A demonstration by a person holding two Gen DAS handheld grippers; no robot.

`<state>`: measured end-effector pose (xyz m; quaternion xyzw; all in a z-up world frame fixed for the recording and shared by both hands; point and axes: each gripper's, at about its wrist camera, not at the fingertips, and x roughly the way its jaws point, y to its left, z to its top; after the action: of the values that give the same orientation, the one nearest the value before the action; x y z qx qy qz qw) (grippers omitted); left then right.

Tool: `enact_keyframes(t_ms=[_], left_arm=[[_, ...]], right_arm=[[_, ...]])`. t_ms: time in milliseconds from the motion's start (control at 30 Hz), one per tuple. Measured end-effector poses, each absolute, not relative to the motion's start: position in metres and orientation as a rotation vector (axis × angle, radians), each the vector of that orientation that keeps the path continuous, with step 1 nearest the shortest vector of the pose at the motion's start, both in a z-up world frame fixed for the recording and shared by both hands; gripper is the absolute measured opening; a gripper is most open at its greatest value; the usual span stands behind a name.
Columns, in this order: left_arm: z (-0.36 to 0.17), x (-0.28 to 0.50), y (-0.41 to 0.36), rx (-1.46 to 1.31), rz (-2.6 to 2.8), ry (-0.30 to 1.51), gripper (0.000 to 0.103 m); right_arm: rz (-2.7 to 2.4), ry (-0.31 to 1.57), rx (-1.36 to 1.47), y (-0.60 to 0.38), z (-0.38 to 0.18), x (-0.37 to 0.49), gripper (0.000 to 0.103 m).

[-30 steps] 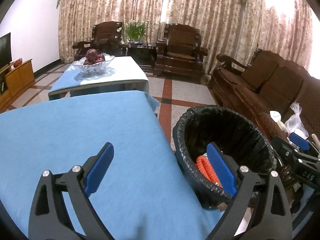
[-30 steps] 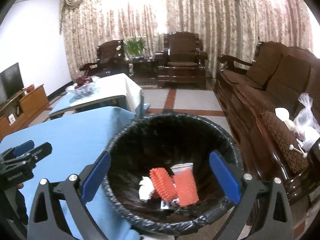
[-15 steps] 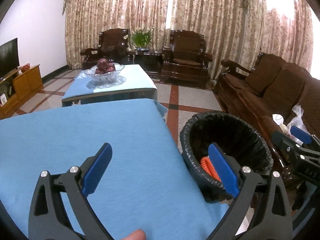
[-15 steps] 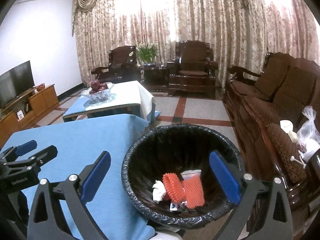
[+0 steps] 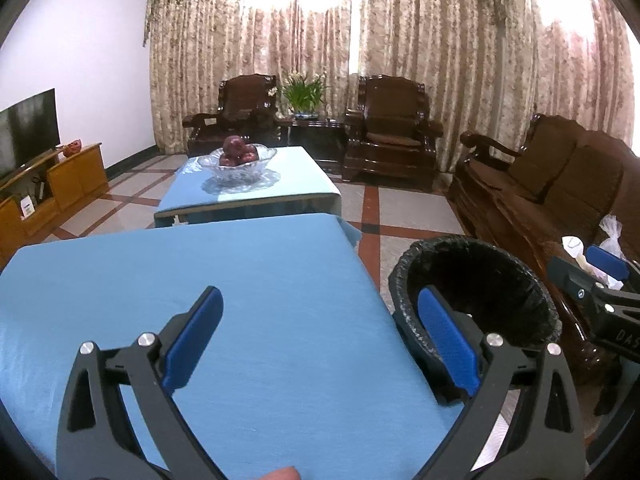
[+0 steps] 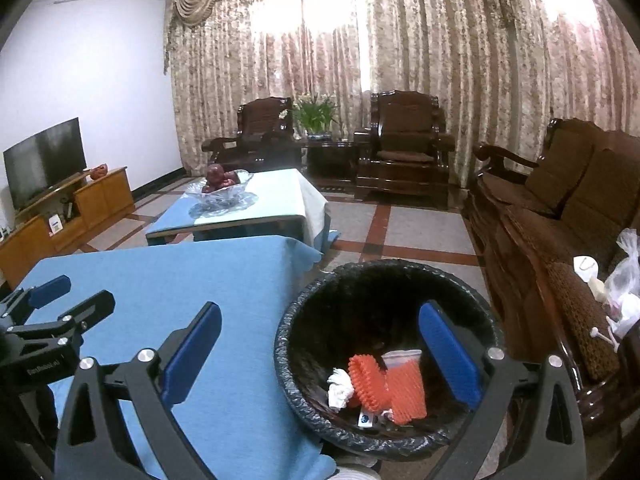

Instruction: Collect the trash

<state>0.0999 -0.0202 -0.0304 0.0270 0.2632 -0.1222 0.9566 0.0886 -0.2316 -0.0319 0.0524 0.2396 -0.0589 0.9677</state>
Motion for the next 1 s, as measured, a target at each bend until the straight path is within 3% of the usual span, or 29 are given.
enact_keyframes(t_ms=[1000], left_arm=[[-0.026, 0.096, -0.02, 0.057, -0.243, 0.518, 0.095]], right_arm=[[-0.119, 0.46, 0.065, -0.218, -0.028, 0.091, 0.097]])
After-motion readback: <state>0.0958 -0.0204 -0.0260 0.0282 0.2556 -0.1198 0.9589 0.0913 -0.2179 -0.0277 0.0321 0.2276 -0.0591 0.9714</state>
